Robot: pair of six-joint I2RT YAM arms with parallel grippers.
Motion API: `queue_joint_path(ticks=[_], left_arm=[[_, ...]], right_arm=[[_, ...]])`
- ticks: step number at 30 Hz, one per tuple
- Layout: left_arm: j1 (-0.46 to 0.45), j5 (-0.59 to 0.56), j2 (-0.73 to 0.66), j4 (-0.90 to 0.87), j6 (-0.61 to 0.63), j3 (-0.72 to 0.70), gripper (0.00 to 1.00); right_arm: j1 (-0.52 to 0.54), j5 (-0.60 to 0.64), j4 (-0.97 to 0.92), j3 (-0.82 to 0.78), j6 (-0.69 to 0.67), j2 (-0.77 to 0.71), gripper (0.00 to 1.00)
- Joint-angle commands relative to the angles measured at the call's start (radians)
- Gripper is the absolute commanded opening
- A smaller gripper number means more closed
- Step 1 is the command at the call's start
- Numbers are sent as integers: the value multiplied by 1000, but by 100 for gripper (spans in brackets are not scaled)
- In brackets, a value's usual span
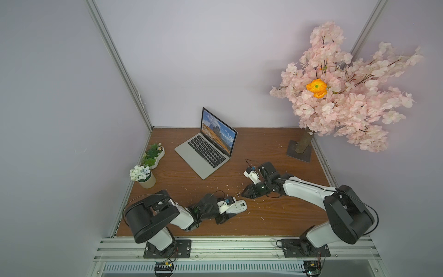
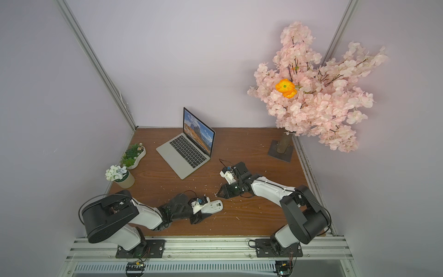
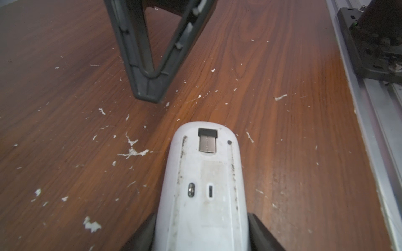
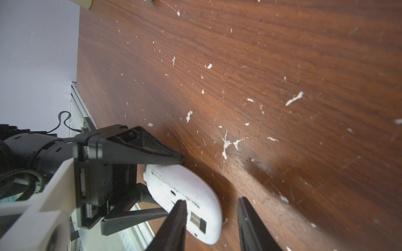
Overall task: Remove the wireless mouse receiver from the laptop
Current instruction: Insert the USB plug into the mouse.
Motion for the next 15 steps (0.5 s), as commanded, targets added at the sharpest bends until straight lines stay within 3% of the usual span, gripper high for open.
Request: queue_joint_path(ticks=[1, 15], left_arm=[[-4, -18, -18, -60, 11, 17, 63], [46, 89, -91, -140, -17, 60, 49]], right_arm=[[-7, 18, 30, -7, -12, -24, 41], [-9, -7, 106, -11, -136, -113, 50]])
